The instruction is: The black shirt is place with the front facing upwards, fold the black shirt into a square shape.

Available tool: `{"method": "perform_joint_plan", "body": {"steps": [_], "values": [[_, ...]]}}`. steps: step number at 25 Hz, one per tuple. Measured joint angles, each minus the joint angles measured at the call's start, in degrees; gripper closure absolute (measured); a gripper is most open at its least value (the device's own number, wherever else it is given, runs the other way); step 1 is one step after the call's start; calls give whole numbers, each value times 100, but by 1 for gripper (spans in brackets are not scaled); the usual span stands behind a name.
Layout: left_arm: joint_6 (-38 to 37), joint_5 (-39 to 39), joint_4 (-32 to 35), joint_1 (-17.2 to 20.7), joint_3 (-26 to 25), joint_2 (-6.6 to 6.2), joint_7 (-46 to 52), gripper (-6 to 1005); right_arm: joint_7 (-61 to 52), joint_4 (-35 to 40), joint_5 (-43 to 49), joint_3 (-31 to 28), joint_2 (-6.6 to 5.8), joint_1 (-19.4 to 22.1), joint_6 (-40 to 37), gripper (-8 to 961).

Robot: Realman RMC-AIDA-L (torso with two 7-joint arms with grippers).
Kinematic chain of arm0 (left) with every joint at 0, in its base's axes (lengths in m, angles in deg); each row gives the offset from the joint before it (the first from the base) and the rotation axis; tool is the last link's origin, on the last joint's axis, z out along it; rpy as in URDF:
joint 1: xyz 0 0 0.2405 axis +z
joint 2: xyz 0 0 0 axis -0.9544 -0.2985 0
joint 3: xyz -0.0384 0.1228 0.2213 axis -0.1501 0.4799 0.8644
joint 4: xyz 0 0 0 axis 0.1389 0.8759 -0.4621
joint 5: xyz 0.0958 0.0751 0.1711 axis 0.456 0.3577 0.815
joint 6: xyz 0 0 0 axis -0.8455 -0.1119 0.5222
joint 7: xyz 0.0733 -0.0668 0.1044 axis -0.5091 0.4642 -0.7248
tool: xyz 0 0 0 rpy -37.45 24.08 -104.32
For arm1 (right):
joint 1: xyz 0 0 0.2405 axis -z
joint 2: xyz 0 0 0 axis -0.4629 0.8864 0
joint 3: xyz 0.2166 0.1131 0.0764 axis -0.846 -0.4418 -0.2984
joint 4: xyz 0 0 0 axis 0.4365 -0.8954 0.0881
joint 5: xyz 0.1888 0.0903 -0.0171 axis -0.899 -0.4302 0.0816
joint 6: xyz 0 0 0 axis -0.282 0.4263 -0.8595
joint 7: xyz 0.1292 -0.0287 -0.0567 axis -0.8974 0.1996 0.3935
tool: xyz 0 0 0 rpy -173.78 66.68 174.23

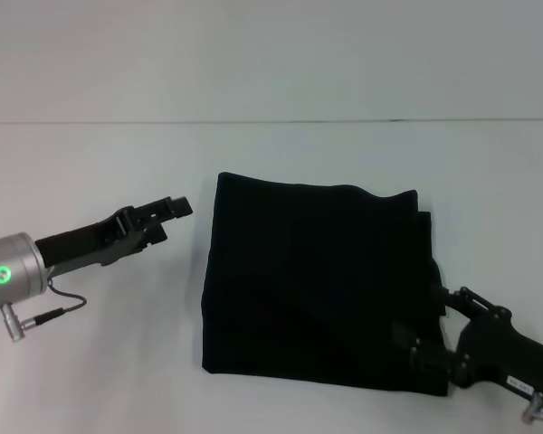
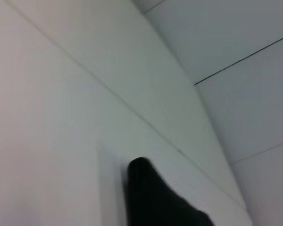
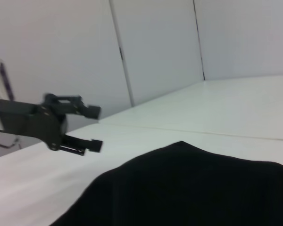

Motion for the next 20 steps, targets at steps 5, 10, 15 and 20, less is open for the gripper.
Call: {"method": "perform_joint_plan", "body": {"steps": [5, 10, 15, 20], "values": [[403, 754, 15, -426, 190, -175, 821, 179, 426, 18, 442, -16, -126, 255, -434, 44], [759, 1300, -4, -822, 407, -196, 1257, 184, 713, 18, 561, -43, -129, 491, -468, 44], [961, 1420, -31, -1029, 536, -130, 1332, 188, 796, -39, 564, -109, -96, 552, -442, 45], [1073, 1428, -37, -1111, 701, -21, 1370, 192, 799, -51, 565, -111, -89, 564, -450, 45]]}}
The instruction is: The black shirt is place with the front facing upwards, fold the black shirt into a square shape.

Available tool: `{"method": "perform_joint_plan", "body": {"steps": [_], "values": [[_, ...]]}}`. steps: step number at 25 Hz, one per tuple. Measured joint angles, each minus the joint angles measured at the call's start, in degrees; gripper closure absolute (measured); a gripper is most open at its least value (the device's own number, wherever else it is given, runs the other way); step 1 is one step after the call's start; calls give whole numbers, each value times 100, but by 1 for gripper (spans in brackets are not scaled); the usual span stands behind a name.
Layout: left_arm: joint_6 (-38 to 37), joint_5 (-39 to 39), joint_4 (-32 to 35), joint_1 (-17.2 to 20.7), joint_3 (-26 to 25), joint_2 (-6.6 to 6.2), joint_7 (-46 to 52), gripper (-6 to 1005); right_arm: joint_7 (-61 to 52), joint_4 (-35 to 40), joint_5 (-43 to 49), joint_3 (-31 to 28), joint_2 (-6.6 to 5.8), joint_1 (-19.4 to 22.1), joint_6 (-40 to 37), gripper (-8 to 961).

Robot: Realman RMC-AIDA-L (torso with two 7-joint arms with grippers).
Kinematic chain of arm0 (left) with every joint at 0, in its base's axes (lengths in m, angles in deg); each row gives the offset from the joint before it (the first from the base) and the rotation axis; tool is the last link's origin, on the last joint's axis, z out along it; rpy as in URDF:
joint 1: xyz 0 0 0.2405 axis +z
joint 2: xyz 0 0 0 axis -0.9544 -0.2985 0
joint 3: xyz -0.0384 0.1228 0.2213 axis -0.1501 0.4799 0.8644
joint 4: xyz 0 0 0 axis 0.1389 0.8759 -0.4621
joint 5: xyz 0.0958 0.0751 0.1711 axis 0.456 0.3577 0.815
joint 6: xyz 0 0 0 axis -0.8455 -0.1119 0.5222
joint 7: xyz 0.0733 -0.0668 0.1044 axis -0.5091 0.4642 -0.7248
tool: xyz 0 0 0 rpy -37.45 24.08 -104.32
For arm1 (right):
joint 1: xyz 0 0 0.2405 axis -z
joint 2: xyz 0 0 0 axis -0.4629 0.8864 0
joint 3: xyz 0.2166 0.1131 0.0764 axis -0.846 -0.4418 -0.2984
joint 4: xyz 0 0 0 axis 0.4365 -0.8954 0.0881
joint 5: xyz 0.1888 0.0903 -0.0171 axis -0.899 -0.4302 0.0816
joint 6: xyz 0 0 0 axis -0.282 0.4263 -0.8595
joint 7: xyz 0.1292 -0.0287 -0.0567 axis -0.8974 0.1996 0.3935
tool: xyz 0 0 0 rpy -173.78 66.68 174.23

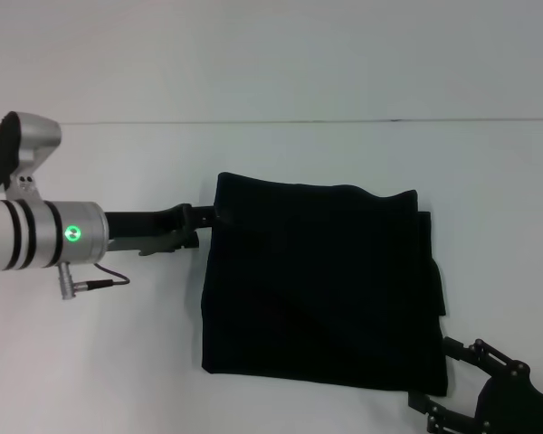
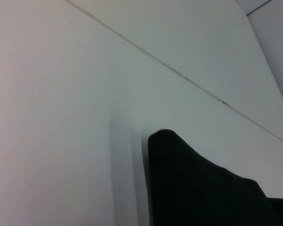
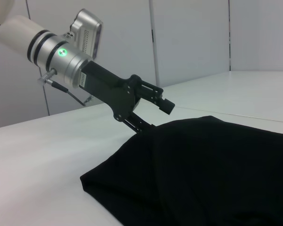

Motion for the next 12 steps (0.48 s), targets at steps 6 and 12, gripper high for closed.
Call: {"method": "perform_joint_plan", "body": {"steps": [6, 12], "values": [[154, 5, -14, -81, 179, 94, 4, 198, -24, 27, 0, 0, 1, 0, -27, 44], [171, 7, -8, -175, 246, 182, -54, 203, -28, 31, -1, 0, 1, -9, -57, 44]]}}
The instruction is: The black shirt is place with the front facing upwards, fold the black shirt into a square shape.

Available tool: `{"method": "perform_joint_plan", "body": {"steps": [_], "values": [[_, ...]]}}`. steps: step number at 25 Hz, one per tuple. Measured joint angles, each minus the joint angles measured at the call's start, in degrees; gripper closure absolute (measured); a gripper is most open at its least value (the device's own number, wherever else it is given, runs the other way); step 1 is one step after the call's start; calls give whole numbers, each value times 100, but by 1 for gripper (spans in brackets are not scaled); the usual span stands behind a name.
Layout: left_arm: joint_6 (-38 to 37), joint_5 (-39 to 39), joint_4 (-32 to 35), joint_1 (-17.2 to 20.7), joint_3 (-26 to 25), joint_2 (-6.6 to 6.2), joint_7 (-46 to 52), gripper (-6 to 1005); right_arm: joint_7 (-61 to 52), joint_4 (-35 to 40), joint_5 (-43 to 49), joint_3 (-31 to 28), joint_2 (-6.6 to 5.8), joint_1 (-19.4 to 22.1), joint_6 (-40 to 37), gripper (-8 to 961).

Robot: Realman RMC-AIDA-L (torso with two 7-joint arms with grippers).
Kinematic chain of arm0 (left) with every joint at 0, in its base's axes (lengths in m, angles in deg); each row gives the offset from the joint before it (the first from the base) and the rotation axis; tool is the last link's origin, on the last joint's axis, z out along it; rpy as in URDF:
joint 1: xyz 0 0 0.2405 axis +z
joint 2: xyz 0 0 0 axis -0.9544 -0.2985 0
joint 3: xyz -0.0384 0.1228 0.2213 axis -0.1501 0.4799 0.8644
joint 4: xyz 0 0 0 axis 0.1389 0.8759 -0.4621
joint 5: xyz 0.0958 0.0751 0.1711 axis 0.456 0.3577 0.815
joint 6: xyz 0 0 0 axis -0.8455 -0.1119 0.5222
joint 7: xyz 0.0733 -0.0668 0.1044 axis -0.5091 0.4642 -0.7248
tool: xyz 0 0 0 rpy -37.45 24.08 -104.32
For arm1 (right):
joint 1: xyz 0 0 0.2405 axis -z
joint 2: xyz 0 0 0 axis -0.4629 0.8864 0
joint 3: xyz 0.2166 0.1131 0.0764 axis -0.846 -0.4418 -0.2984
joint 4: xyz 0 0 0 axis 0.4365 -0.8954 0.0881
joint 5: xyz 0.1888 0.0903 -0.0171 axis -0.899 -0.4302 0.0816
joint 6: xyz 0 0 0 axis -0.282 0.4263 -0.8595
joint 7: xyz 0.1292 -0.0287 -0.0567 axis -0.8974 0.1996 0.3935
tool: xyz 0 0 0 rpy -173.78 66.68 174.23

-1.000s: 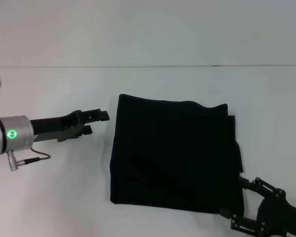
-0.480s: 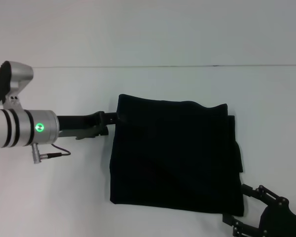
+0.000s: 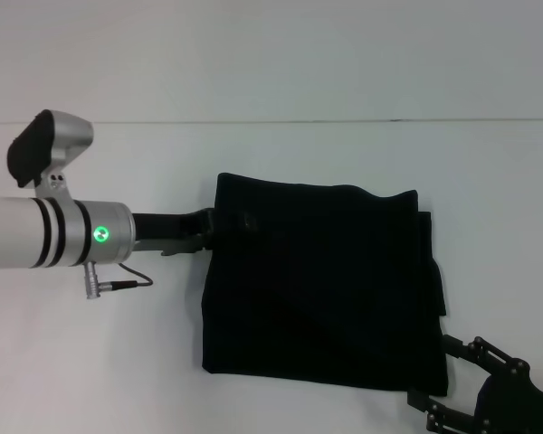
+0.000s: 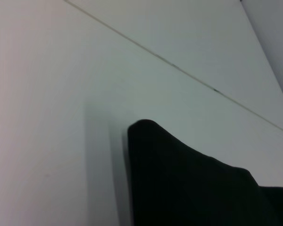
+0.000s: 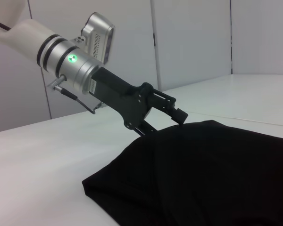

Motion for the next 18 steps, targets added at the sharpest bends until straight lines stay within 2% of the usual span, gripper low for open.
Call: {"method": "perform_joint_plan", "body": {"steps": [4, 8, 14, 18], "values": [[75, 0, 72, -12, 250, 74, -145, 206, -11, 2, -1, 0, 0, -3, -3, 44], [188, -3, 110, 10, 269, 116, -135, 210, -13, 3, 0, 0, 6, -7, -7, 44], [205, -10, 143, 13, 285, 128, -132, 391, -15, 3, -23, 0, 8, -5, -7, 44], [212, -14, 146, -2, 288, 142, -141, 579, -15, 1, -32, 0, 9, -10, -7, 44]]}}
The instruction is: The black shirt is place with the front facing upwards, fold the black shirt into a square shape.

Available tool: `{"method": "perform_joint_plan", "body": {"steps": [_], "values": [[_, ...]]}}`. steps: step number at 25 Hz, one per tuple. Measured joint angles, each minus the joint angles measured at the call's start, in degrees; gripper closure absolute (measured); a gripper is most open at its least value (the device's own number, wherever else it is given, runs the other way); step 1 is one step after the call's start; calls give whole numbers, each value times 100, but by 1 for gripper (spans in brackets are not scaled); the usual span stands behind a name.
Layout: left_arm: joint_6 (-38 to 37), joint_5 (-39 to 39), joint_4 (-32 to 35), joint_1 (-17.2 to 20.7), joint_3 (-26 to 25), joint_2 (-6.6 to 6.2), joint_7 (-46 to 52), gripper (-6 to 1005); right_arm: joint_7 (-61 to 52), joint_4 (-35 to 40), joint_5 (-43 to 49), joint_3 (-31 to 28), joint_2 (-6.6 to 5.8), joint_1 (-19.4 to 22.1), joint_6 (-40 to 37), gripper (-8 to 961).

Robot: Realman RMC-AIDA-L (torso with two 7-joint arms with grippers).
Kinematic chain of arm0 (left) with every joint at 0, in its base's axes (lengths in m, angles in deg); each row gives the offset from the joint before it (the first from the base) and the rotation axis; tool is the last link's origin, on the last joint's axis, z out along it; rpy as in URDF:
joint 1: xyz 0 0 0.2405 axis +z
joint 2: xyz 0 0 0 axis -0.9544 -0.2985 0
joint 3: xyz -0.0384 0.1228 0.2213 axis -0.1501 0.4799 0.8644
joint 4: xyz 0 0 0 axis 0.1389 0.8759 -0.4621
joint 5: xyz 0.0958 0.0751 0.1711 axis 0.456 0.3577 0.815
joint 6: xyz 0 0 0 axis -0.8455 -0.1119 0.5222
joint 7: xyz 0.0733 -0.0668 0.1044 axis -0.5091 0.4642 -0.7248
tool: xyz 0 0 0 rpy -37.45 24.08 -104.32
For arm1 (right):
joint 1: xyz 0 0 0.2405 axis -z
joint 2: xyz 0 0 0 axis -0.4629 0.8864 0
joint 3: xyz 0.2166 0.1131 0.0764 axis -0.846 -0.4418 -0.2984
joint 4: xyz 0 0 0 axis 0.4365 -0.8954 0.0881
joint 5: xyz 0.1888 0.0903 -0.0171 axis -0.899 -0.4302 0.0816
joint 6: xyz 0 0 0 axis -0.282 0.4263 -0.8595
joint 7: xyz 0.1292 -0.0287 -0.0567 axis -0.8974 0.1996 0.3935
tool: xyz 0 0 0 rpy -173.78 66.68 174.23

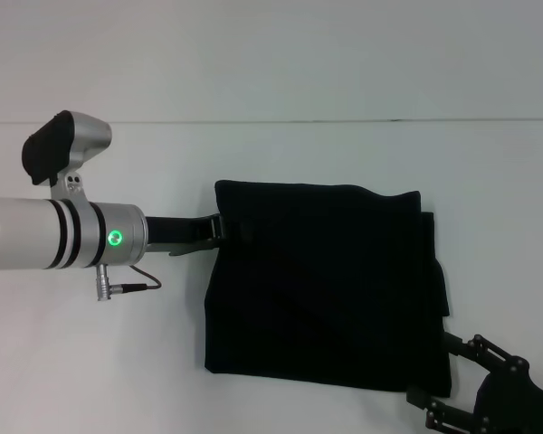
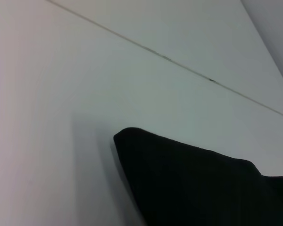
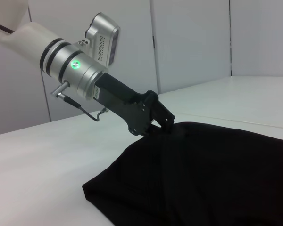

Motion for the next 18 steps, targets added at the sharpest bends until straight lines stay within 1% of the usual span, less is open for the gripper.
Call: {"method": "perform_joint_plan", "body": {"steps": [4, 10, 14, 18], "values": [[0, -32, 2, -2, -40, 19, -4, 800, 0, 10, -5, -1, 0, 0, 0, 44], [127, -328, 14, -8, -298, 109, -197, 850, 0, 15, -15, -16, 9, -12, -5, 44], [437, -572, 61, -14, -306, 163, -299, 858, 0, 22, -16, -18, 9, -21, -14, 44], [729, -864, 70, 39, -315, 174, -376, 865, 0, 22, -16, -18, 8, -32, -17, 44]]}}
